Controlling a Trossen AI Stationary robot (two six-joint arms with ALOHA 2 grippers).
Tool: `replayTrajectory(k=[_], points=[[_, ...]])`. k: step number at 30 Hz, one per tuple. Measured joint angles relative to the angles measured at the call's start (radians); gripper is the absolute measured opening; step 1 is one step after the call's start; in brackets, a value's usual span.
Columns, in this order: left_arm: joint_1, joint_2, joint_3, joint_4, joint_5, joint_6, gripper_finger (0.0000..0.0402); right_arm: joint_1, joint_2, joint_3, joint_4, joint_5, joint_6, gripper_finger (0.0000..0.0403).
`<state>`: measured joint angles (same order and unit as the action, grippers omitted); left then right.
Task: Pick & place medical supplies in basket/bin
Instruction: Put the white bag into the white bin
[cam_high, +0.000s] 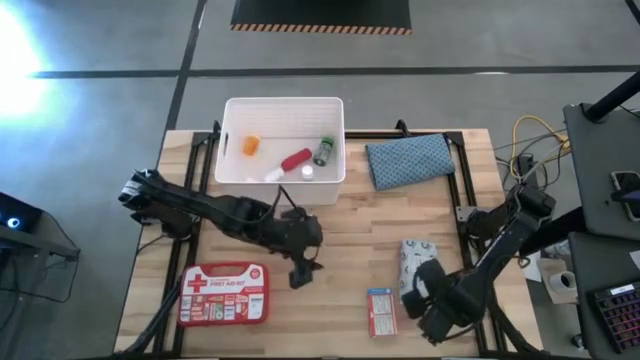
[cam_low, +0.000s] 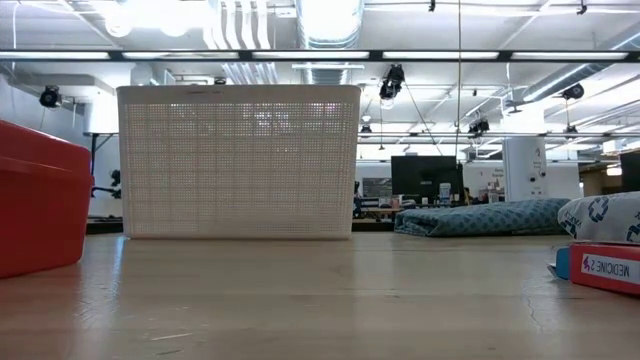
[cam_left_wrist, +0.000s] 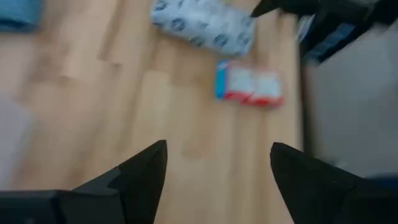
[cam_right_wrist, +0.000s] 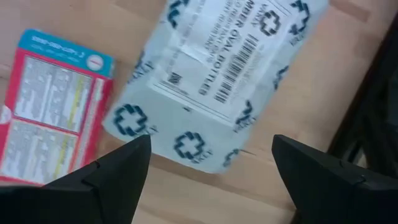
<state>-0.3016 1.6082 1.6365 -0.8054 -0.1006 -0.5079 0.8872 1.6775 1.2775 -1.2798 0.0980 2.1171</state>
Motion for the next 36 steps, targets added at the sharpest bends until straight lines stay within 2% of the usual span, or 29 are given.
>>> replayTrajectory(k=[4,7,12,18,23,28,31,36], points=[[0.003,-0.010,-0.140,0.333,0.095,-0.098,0.0251,0.014,-0.040,-0.054,0.007,-0.009,0.032,0.0325],[0.002,-0.010,-0.245,0.468,0.135,-0.153,0.0247,0.021,-0.078,-0.127,0.057,-0.019,0.070,0.0325],[0.002,-0.020,-0.340,0.477,0.136,-0.277,0.0246,0.045,-0.169,-0.309,0.278,0.037,0.131,0.0325],[-0.004,-0.025,-0.366,0.481,0.167,-0.307,0.0246,0.067,-0.252,-0.476,0.397,0.072,0.187,0.0325],[-0.006,-0.029,-0.345,0.445,0.170,-0.314,0.0246,0.062,-0.307,-0.589,0.531,0.198,0.169,0.0325],[-0.006,-0.029,-0.350,0.413,0.169,-0.314,0.0246,0.054,-0.330,-0.709,0.822,0.362,0.134,0.0325],[-0.007,-0.029,-0.368,0.378,0.101,-0.327,0.0246,0.018,-0.327,-0.732,0.940,0.429,0.086,0.0325],[0.003,-0.023,-0.409,0.381,-0.061,-0.389,0.0246,-0.063,-0.298,-0.716,1.012,0.440,-0.031,0.0325]])
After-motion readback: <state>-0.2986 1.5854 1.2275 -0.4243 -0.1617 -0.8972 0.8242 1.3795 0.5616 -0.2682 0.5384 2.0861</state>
